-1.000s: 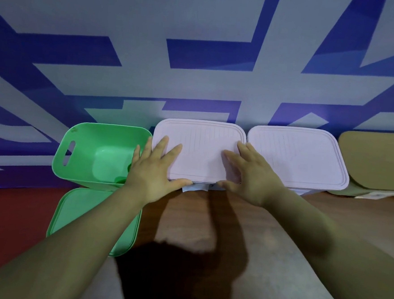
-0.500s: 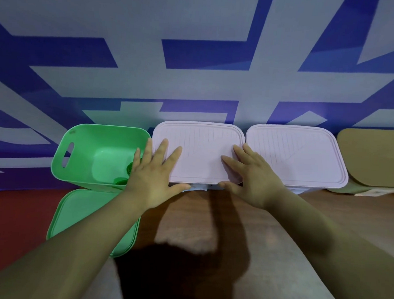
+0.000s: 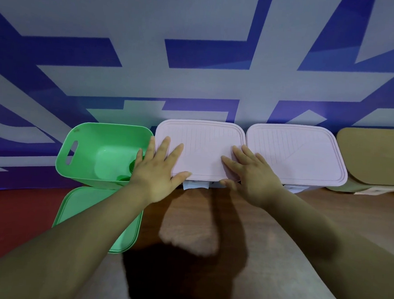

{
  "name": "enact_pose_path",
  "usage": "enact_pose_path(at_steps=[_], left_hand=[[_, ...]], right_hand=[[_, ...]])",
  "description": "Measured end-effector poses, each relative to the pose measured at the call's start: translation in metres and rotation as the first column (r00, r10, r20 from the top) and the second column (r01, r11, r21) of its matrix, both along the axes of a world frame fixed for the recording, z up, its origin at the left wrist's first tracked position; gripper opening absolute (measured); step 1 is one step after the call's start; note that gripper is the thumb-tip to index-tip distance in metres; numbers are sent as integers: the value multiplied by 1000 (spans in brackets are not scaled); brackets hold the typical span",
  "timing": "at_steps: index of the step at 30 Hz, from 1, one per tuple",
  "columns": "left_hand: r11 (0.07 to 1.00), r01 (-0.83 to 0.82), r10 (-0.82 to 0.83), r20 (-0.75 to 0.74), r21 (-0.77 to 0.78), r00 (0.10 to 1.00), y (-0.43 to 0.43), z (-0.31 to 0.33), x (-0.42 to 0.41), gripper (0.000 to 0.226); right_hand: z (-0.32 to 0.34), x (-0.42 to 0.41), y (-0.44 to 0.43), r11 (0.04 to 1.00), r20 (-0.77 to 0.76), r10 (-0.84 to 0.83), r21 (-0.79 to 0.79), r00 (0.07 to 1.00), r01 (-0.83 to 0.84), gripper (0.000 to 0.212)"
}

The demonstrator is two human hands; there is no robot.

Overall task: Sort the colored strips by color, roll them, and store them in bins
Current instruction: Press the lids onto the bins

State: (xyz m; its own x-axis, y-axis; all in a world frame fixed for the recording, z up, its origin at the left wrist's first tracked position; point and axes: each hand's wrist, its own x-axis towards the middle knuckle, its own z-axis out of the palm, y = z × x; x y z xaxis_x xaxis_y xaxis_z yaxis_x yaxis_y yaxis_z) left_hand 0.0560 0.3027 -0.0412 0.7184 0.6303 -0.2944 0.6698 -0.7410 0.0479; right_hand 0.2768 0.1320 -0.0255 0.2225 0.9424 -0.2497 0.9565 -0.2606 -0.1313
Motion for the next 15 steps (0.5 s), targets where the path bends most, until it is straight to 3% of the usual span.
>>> enact_pose_path(at_steps=[6,15], left_hand=[[996,-58,62,65,-66,996,2,1,-1,86],[995,-90,94,87,-48,992,0,6,-6,86]], right_hand=[[-1,-1,-2,1000,-27,-19,1,999,19,68],[10,-13,1,999,-24,-36,30,999,36,64]])
